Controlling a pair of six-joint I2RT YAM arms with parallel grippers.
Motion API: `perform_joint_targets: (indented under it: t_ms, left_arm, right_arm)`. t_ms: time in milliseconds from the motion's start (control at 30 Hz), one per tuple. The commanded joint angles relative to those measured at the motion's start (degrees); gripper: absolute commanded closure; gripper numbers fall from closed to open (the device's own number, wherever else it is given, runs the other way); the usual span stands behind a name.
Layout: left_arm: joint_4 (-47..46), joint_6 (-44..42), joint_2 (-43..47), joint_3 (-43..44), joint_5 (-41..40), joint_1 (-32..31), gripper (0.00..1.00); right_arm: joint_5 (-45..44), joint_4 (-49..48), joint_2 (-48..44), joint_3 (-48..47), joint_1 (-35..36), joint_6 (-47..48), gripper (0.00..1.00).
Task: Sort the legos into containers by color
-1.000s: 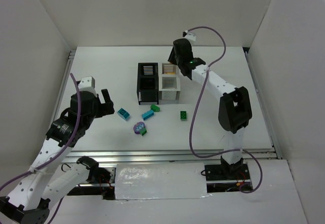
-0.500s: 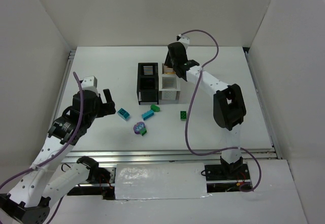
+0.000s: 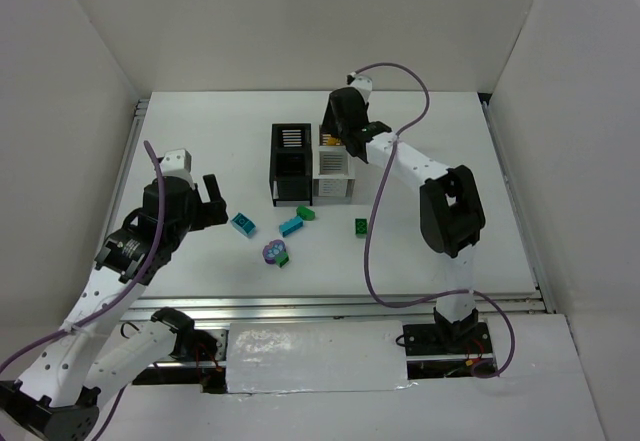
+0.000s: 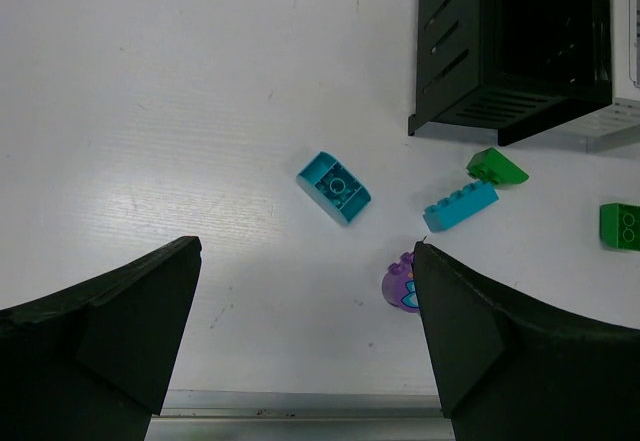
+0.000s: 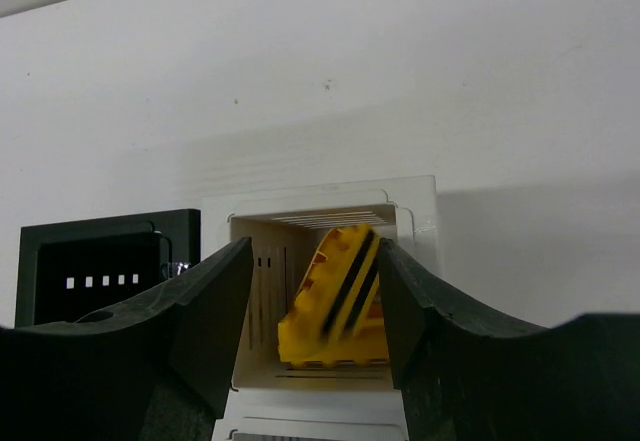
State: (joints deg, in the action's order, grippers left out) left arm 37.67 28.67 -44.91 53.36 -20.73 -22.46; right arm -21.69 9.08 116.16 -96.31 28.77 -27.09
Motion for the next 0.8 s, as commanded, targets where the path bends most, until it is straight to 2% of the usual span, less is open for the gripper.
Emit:
perform_joint_targets:
  t_ms: [0, 200, 533, 567, 600, 767]
  left_arm:
    - [-1.72, -0.63, 0.35, 0.95, -0.18, 0.40, 0.01]
    - [-1.81, -0.45, 0.52, 0.86, -0.28, 0.40, 0.00]
    - [-1.81, 0.60, -1.32, 0.87, 1.30, 0.40, 0.01]
    - [-2.07, 0.86, -1.76, 0.95, 1.74, 0.40, 0.00]
    - [-1.73, 1.21, -3.07, 1.21, 2.18, 0.40, 0.00]
    - [1.00, 4.20, -8.96, 2.80, 2.97, 0.31, 0.00]
  right_arm:
    - [-1.51, -3.01, -4.18, 1.65, 0.93, 0.81, 0.40]
    - [-0.72, -4.50, -7.87, 5.78, 1.19, 0.11, 0.40]
    - [7.01, -1.00, -29.83, 19.31, 5.23, -1.64, 0.39]
    - [7.89, -0.30, -31.16, 21.84, 5.41, -2.00, 0.37]
    - [8.50, 1.88, -33.52, 22.91, 5.68, -2.35, 0.21]
    - [11.23, 4.89, -40.12, 32.56, 7.34, -5.69, 0.19]
